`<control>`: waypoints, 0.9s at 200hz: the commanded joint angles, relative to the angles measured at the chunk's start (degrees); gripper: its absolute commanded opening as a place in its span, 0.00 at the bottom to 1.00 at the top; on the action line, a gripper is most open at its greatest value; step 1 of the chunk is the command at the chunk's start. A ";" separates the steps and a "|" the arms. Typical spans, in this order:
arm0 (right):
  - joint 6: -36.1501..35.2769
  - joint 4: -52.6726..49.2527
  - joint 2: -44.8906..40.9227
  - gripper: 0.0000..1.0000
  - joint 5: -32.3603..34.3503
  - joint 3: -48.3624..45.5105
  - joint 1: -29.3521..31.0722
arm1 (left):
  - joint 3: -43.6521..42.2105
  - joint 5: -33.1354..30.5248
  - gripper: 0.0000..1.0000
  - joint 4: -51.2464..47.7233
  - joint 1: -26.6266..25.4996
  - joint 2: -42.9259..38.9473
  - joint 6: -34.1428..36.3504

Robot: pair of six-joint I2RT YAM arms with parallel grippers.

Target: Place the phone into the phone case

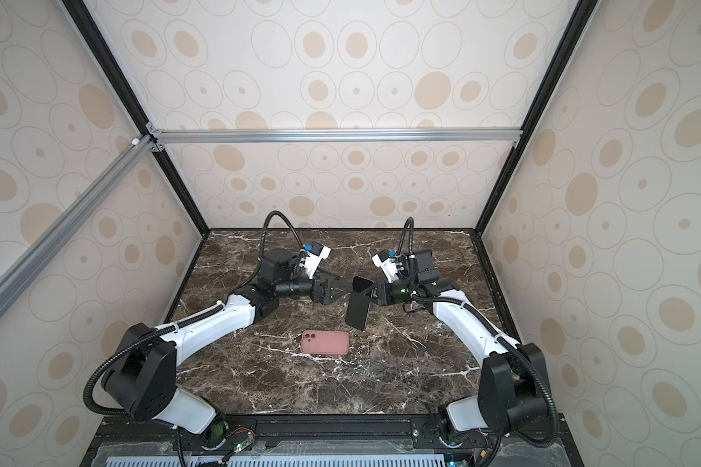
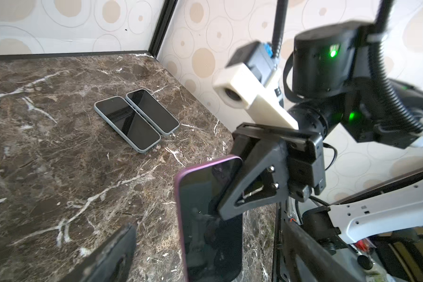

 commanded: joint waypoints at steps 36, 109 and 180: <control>-10.34 -7.73 0.16 0.04 -16.96 2.19 0.48 | -1.23 18.80 0.87 6.33 3.63 0.02 -5.41; -16.23 -12.39 2.90 0.07 -19.73 5.19 4.14 | -11.04 32.76 0.70 57.99 3.65 5.36 -40.86; -19.47 -15.86 3.33 0.05 -17.83 7.81 5.82 | -8.43 30.87 0.84 88.73 3.79 17.02 -64.36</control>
